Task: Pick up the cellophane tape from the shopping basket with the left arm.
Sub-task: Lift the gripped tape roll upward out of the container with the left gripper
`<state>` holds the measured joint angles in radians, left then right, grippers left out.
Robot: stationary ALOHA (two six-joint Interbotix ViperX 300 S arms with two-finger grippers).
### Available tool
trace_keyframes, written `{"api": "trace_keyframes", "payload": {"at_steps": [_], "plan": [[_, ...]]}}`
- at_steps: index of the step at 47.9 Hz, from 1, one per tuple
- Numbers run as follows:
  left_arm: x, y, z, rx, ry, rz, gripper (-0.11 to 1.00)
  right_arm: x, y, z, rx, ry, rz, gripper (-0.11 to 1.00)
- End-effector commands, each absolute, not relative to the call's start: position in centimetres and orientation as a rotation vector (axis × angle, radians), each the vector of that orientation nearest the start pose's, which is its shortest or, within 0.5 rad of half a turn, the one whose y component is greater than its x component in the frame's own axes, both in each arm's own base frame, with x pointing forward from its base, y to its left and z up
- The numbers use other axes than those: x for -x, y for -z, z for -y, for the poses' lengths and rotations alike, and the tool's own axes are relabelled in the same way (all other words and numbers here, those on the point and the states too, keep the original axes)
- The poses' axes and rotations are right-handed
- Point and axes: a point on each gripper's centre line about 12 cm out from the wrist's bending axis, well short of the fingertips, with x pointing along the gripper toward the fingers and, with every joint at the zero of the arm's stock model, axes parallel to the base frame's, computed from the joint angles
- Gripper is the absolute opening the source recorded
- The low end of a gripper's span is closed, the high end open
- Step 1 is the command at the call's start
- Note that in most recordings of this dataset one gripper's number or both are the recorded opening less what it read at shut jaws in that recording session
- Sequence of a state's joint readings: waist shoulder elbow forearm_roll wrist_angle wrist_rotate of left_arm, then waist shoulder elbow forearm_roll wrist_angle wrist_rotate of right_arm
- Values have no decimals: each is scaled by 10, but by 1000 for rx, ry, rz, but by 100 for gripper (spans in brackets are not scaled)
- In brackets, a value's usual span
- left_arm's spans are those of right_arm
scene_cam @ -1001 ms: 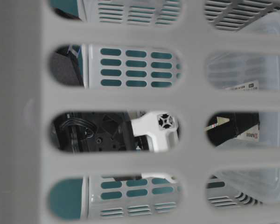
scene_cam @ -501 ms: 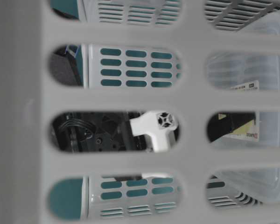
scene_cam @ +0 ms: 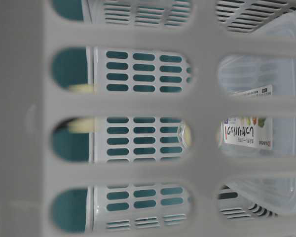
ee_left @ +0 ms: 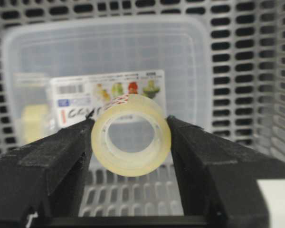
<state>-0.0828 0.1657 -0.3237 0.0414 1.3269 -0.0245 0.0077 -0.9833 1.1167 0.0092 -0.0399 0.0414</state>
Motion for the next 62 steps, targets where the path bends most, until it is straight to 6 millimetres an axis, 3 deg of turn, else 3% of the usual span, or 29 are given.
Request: {"api": "trace_keyframes", "payload": {"at_steps": [1,62], "plan": [[-442,-392,31,-54,24,-1118,50,-199,-298,-2,-53,-7,-66,75],[-443,-377,30,-56,18,-1197,50,-198,-302,-2,-53,-7,-34,75]]}}
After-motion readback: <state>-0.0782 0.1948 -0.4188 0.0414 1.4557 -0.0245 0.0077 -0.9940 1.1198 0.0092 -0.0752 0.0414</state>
